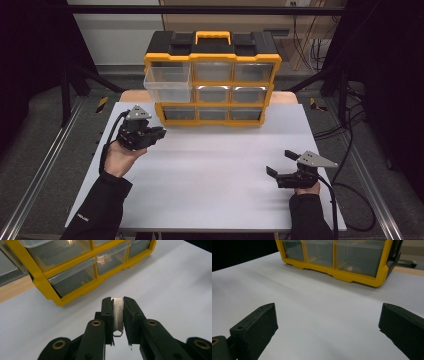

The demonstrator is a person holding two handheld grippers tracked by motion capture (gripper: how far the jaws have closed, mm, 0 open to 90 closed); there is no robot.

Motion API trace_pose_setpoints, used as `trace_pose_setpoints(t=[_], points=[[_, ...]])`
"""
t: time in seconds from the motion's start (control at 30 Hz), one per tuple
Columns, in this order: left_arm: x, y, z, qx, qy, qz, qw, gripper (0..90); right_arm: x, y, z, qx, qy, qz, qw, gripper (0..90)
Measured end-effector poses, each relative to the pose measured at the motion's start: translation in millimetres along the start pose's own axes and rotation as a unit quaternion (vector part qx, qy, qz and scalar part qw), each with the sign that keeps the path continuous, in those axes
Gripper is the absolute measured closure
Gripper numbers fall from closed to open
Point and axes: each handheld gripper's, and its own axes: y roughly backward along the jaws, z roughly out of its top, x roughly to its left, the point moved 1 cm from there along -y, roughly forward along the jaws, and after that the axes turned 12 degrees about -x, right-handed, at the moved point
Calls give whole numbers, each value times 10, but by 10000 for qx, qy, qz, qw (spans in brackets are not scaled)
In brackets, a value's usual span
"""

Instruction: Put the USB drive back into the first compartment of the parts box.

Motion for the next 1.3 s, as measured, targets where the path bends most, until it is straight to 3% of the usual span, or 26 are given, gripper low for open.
trace_pose_setpoints(t=[1.3], points=[[81,240,385,-284,-115,109,9995,781,2,-1,-1,11,-4,10,10000,22]])
